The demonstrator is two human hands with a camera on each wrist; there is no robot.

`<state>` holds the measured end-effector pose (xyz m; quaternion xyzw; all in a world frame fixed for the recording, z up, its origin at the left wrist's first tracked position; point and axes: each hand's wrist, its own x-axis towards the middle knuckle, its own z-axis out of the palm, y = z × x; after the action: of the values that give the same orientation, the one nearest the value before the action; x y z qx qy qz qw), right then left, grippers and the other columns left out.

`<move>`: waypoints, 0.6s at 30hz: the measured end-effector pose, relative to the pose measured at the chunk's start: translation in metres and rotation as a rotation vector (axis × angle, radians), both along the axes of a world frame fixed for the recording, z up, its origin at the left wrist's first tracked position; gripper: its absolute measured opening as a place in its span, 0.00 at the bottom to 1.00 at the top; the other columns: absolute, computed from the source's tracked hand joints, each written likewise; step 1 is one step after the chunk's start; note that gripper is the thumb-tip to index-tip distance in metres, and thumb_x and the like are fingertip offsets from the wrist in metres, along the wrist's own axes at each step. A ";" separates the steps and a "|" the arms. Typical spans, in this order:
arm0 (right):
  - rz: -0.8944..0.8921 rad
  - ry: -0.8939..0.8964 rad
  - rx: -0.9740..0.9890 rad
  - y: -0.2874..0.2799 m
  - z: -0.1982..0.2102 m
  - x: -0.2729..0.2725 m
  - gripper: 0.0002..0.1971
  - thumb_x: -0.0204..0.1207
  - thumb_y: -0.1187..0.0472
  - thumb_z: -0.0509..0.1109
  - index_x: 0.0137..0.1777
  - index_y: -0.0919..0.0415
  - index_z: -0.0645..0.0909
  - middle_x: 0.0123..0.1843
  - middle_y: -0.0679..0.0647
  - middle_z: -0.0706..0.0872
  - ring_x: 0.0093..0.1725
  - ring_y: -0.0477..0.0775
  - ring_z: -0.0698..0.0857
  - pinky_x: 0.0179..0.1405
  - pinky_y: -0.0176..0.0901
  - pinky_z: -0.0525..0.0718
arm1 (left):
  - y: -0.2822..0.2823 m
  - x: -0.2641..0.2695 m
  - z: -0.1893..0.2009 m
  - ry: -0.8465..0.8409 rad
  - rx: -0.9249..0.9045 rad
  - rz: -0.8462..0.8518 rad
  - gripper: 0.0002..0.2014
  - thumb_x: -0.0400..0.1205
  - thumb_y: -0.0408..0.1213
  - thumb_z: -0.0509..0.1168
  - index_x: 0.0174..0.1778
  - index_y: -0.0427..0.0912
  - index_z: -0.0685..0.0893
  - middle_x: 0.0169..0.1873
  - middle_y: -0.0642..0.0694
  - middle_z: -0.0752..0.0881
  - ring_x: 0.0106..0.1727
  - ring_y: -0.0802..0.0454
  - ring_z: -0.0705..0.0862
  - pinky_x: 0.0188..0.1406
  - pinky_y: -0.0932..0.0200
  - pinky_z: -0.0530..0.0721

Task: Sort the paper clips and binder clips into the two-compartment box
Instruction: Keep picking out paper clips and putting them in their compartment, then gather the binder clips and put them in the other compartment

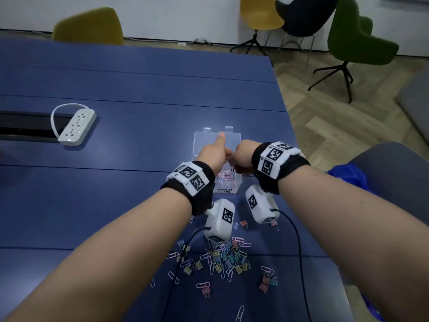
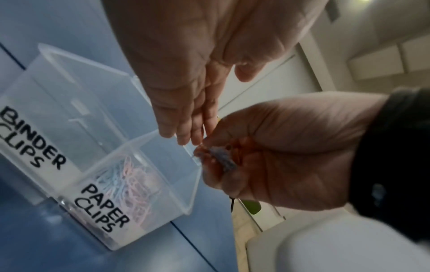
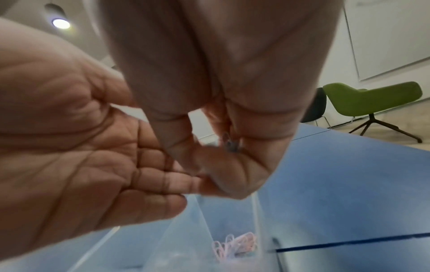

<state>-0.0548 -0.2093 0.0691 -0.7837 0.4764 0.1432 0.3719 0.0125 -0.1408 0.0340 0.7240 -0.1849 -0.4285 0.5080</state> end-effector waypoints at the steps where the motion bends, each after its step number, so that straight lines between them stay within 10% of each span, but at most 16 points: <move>1: -0.041 -0.039 0.034 -0.001 0.001 0.002 0.10 0.79 0.69 0.62 0.35 0.67 0.75 0.32 0.62 0.81 0.29 0.58 0.81 0.36 0.46 0.84 | 0.004 0.001 0.003 0.042 -0.015 0.019 0.30 0.84 0.59 0.47 0.36 0.41 0.85 0.48 0.37 0.87 0.50 0.43 0.84 0.54 0.50 0.79; 9: -0.062 -0.191 0.078 0.000 0.005 -0.010 0.07 0.77 0.70 0.63 0.38 0.62 0.74 0.46 0.62 0.81 0.33 0.53 0.81 0.27 0.39 0.83 | 0.097 0.026 0.015 -0.243 -0.131 -0.054 0.10 0.82 0.39 0.63 0.34 0.44 0.79 0.38 0.44 0.83 0.43 0.49 0.79 0.40 0.56 0.78; 13: 0.150 -0.264 -0.108 0.033 0.001 -0.039 0.10 0.75 0.70 0.63 0.37 0.57 0.80 0.28 0.51 0.83 0.29 0.50 0.82 0.23 0.30 0.78 | 0.163 0.037 -0.009 -0.645 0.380 -0.599 0.11 0.72 0.38 0.72 0.28 0.48 0.76 0.28 0.53 0.80 0.33 0.53 0.78 0.40 0.58 0.78; 18: 0.472 0.036 -0.200 0.081 -0.044 -0.048 0.15 0.77 0.70 0.61 0.59 0.63 0.84 0.59 0.58 0.87 0.58 0.58 0.84 0.59 0.43 0.81 | 0.210 0.011 -0.027 -0.743 0.829 -0.820 0.18 0.66 0.51 0.77 0.42 0.45 0.82 0.39 0.49 0.84 0.43 0.49 0.81 0.38 0.61 0.75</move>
<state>-0.1033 -0.1281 0.0256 -0.9033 0.2988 0.1921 0.2404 0.0230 0.0690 0.0066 0.8290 -0.4262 -0.3447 -0.1109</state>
